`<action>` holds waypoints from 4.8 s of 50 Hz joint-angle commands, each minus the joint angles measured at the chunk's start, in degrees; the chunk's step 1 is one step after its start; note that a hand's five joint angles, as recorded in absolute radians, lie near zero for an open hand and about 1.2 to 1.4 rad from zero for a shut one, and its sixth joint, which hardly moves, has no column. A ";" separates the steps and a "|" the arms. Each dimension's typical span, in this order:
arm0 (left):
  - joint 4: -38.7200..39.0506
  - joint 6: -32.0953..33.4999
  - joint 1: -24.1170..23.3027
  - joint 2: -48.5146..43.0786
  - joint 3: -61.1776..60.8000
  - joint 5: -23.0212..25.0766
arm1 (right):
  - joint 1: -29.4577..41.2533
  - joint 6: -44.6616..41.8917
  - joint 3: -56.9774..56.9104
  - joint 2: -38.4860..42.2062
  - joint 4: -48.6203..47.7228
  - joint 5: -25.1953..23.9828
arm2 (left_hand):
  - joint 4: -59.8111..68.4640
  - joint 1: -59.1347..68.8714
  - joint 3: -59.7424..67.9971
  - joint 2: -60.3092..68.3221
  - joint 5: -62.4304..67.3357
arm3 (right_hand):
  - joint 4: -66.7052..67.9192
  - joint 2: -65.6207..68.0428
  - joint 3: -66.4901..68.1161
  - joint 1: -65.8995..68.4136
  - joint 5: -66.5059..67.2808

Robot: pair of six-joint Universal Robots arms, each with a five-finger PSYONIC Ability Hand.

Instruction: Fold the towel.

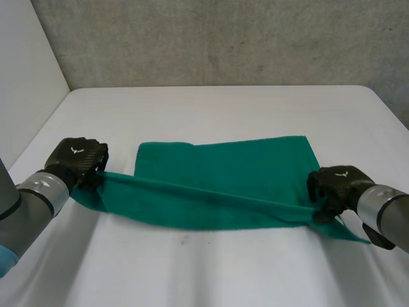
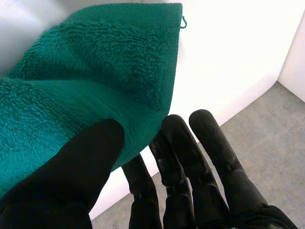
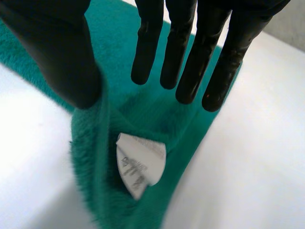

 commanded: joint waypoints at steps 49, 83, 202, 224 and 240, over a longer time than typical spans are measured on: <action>-11.54 14.42 -3.54 -8.81 7.98 -3.45 | 4.05 -39.46 -13.27 6.78 16.16 12.40 | 11.58 15.13 11.74 11.45 14.31 | 29.04 29.58 29.15 36.47 27.69; 24.23 5.90 -8.38 -5.22 24.70 -15.67 | 7.21 -15.65 -30.64 1.61 -24.36 10.57 | 11.58 15.13 11.74 11.45 14.31 | 29.04 29.58 29.15 36.47 27.69; 23.79 24.97 -13.30 -42.49 42.71 -5.13 | 1.24 -13.10 -45.89 34.83 -17.86 10.03 | 11.58 15.13 11.74 11.45 14.31 | 29.04 29.58 29.15 36.47 27.69; 30.47 24.70 -13.48 -38.71 36.74 -2.23 | -0.16 -9.50 -44.58 33.45 -15.49 14.60 | -58.42 -54.87 -58.26 -58.55 -55.69 | -40.96 -40.42 -40.85 -33.53 -42.31; 29.59 16.91 -13.39 -17.90 14.88 -5.04 | -9.66 -3.34 -20.85 12.69 -2.57 0.90 | -58.42 -54.87 -58.26 -58.55 -55.69 | -40.39 -39.84 -40.27 -32.95 -41.74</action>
